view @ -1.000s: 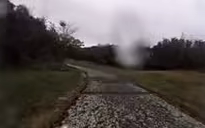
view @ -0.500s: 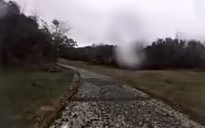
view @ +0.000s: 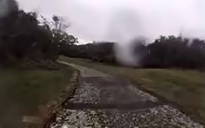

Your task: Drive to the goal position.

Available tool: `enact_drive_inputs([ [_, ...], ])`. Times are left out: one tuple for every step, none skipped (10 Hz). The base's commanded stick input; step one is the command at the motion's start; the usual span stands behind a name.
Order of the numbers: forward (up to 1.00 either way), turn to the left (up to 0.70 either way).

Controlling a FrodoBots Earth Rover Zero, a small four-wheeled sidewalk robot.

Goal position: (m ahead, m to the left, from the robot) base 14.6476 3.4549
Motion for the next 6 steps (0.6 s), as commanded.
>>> enact_drive_inputs([
  [0.70,0.00],
  [0.70,0.00],
  [0.70,0.00],
  [0.70,0.00],
  [0.70,0.00],
  [0.70,0.00],
])
